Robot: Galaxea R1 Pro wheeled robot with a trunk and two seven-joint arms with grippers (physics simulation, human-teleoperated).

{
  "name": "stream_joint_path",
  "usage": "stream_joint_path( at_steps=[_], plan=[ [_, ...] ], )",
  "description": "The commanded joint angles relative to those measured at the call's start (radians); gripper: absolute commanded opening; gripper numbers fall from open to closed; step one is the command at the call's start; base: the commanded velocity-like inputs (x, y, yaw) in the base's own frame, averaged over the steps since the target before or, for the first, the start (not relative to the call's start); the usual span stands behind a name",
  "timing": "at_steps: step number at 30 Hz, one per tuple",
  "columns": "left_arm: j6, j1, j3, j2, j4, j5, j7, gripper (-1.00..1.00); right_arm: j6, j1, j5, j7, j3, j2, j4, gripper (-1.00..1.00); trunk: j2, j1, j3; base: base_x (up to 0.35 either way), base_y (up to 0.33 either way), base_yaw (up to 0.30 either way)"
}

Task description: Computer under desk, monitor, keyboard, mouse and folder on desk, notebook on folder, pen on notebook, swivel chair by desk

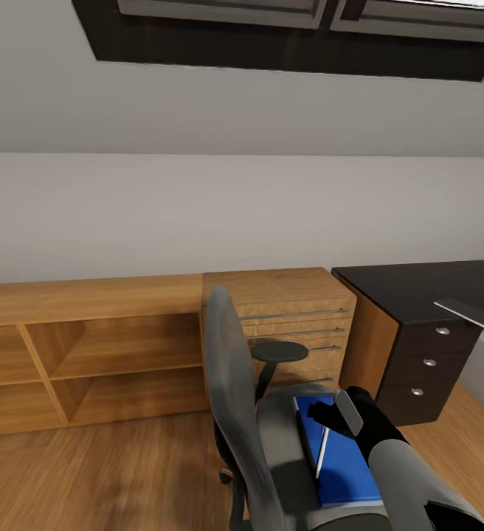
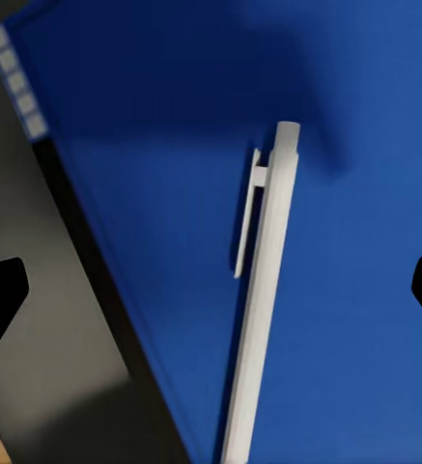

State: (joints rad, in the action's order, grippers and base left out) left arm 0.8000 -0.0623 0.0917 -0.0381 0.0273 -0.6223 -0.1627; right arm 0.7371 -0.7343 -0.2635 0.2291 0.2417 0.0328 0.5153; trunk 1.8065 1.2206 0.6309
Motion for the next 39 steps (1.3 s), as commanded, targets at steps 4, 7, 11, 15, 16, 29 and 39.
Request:
stream_joint_path(
  at_steps=[4,7,11,15,16,29,39],
  plan=[
    [0.003,-0.001,0.008,0.000,-0.001,-0.011,-0.004,1.00,0.002,-0.001,-0.015,0.009,0.020,0.001,0.002,1.00,0.000,0.000,0.001,0.003,0.005,0.000],
    [0.002,-0.001,0.008,0.000,-0.001,-0.011,-0.004,1.00,0.002,-0.001,-0.019,0.009,0.052,0.001,0.002,1.00,0.000,0.000,0.001,0.001,0.002,0.000],
    [0.003,-0.001,0.008,0.000,-0.001,-0.011,-0.004,1.00,0.003,-0.001,-0.022,0.009,0.098,0.000,0.003,1.00,0.000,0.000,0.001,0.000,0.001,0.000],
    [0.003,-0.001,0.008,0.000,-0.001,-0.011,-0.004,1.00,0.003,-0.001,-0.023,0.009,0.127,-0.001,0.003,1.00,0.000,0.000,0.001,0.000,0.000,0.000],
    [0.003,-0.001,0.008,0.000,-0.001,-0.011,-0.004,1.00,0.003,-0.001,-0.023,0.009,0.127,-0.001,0.003,1.00,0.000,0.000,0.001,0.000,0.000,0.000],
    [0.004,-0.001,0.008,0.000,-0.001,-0.011,-0.004,1.00,0.002,0.000,-0.023,0.009,0.141,-0.002,0.003,1.00,0.000,0.000,0.001,0.000,0.000,0.000],
    [0.001,0.000,0.010,0.006,-0.001,-0.011,-0.005,1.00,0.008,0.000,-0.016,0.031,0.139,0.005,-0.003,1.00,0.000,0.000,0.001,0.000,0.000,0.000]
  ],
)
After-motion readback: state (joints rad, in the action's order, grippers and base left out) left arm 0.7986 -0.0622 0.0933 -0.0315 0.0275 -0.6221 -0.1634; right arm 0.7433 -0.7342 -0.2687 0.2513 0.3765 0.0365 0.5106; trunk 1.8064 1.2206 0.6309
